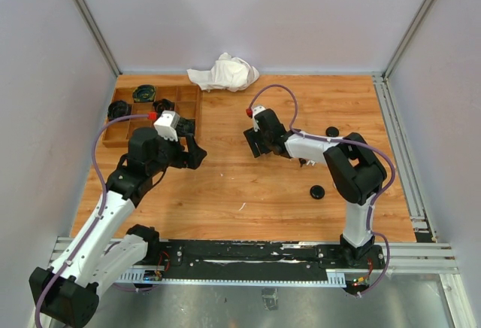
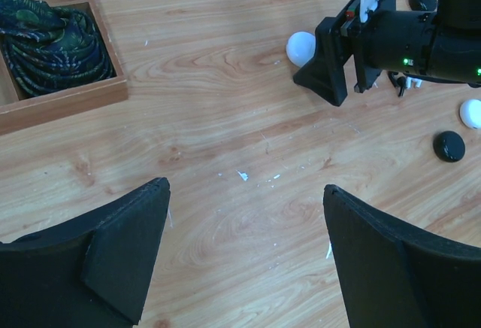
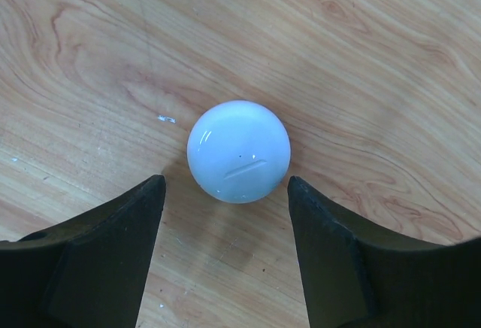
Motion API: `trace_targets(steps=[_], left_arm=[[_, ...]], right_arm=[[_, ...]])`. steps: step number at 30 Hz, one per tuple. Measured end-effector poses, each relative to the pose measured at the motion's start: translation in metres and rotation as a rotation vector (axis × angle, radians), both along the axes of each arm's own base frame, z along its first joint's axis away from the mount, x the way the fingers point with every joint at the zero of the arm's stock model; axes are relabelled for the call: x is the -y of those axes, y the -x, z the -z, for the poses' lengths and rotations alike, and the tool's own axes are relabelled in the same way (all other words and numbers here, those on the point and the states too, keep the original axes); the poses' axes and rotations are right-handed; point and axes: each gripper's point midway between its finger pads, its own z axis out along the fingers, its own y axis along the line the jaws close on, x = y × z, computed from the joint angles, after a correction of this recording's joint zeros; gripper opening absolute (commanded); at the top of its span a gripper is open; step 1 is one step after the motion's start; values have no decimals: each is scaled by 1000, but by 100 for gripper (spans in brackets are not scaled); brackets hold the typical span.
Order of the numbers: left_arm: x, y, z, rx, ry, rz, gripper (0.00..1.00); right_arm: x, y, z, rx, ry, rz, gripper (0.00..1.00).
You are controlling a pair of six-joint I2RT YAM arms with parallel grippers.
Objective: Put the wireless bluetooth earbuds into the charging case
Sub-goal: Pick up the charging case at the center of the board.
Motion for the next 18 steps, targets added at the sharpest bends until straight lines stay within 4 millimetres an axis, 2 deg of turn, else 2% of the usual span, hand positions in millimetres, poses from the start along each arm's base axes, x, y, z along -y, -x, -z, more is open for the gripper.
trace_targets(steps=[4, 18], left_arm=[[2, 1, 0, -4, 7, 9, 88], [10, 3, 8, -45, 22, 47, 86]], right_arm=[[-1, 2, 3, -6, 9, -28, 61], [-6, 1, 5, -24, -22, -126, 64]])
